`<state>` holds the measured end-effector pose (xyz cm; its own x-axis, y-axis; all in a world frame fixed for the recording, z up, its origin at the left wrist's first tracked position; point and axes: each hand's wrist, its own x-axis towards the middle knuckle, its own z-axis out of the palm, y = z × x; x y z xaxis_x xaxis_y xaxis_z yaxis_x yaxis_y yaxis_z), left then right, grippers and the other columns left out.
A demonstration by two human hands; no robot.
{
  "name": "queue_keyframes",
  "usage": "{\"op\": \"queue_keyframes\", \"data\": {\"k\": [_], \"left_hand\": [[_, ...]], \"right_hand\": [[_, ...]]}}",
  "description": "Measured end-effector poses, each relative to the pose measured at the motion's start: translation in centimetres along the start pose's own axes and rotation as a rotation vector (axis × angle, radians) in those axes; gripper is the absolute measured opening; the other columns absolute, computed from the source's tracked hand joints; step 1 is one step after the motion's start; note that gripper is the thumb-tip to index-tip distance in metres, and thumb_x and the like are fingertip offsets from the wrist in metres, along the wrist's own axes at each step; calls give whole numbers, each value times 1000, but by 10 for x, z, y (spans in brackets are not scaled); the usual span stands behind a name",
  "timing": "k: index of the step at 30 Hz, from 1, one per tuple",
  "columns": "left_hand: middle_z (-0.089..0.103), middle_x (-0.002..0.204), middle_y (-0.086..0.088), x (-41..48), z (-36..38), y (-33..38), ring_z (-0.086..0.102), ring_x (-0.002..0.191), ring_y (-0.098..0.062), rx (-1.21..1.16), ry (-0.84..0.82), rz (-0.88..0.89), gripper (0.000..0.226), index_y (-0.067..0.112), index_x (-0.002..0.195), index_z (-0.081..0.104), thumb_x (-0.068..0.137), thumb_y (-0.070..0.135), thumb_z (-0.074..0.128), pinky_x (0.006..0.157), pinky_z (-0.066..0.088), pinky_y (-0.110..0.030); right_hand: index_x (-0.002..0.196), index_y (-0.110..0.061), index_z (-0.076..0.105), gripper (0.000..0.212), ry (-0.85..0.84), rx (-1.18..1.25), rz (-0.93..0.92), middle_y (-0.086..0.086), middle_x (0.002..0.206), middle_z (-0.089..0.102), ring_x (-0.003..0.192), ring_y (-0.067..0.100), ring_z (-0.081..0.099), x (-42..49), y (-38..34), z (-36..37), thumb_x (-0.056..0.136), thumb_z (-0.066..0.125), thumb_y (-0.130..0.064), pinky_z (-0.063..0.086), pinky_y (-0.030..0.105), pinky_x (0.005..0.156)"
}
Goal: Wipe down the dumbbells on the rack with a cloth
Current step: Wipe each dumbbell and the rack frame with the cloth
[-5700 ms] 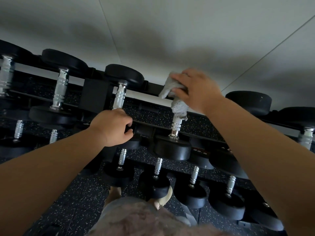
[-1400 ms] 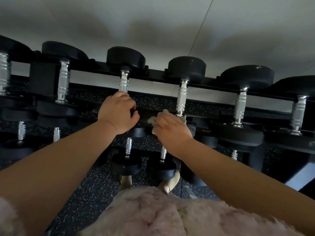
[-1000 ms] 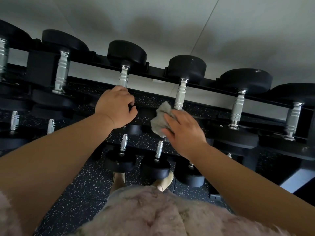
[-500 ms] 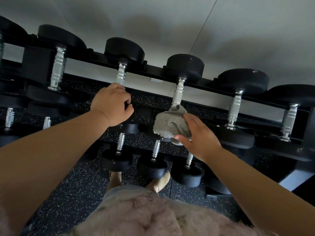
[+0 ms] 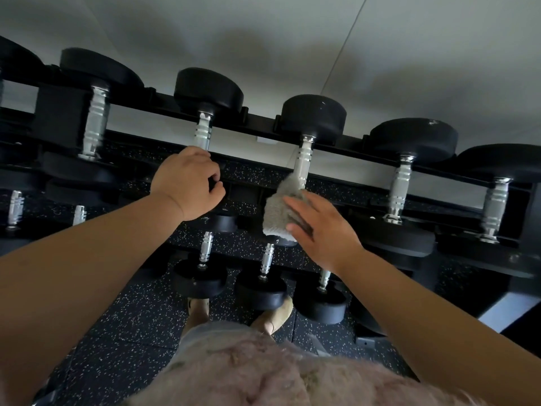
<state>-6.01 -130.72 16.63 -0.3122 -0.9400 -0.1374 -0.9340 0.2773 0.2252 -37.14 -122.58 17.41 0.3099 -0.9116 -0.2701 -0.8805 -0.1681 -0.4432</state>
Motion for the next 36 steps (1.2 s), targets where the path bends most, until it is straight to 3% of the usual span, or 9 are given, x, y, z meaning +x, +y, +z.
{"op": "queue_keyframes", "data": {"k": [5,7,13,19,23,25,28,31,36], "left_hand": [[71,96,10,-1,0,-1,52,129,-17,-33,22,3,20,26,88,73,90,42,62,95,51,-45],[71,96,11,-1,1,-1,52,129,-17,-34,24,4,19,26,88,73,90,42,62,96,52,-46],[71,96,10,-1,0,-1,53,130,-17,-32,23,11,17,26,87,74,89,39,64,94,53,-45],[70,86,10,-3,-1,-2,57,125,-21,-51,48,67,14,26,80,71,89,34,66,83,54,-43],[70,86,9,-3,-1,-2,57,124,-20,-41,37,64,17,24,80,72,90,36,64,81,54,-42],[70,87,10,-2,-2,-2,57,124,-20,-17,30,74,20,24,81,73,91,37,62,82,54,-41],[68,85,12,-2,-2,-2,57,120,-20,-27,25,84,21,24,81,72,90,38,60,82,51,-40],[67,83,11,-3,-1,-3,57,117,-21,-47,29,96,21,22,79,71,89,38,61,82,50,-41],[67,86,13,-1,-1,-4,54,119,-18,-7,-7,109,25,25,84,71,90,45,56,82,47,-40]], "right_hand": [[150,-58,22,85,20,525,405,-7,152,38,128,18,55,-13,4,10,80,69,-71,57,45,99],[150,-55,21,87,21,485,427,-7,153,35,128,19,54,-6,-12,11,79,69,-72,59,47,95],[155,-45,21,83,29,85,329,-3,162,21,152,21,18,4,-39,16,86,52,-79,47,52,110],[152,-48,28,88,217,630,592,-11,149,42,130,16,52,-4,-25,30,77,63,-79,56,43,100],[154,-41,29,92,258,717,795,-5,143,51,115,18,61,8,-45,24,77,65,-78,62,34,80],[156,-35,25,84,252,604,822,1,147,47,115,22,60,8,-62,20,88,64,-66,60,37,86],[161,-26,14,78,213,417,761,3,164,21,141,30,42,-2,-92,24,100,56,-51,50,45,105],[162,-30,5,89,179,342,728,2,168,5,154,31,16,-4,-97,30,95,53,-63,34,50,120],[153,-48,21,103,194,488,830,-2,140,53,113,21,63,22,-65,8,66,58,-90,61,44,88]]}}
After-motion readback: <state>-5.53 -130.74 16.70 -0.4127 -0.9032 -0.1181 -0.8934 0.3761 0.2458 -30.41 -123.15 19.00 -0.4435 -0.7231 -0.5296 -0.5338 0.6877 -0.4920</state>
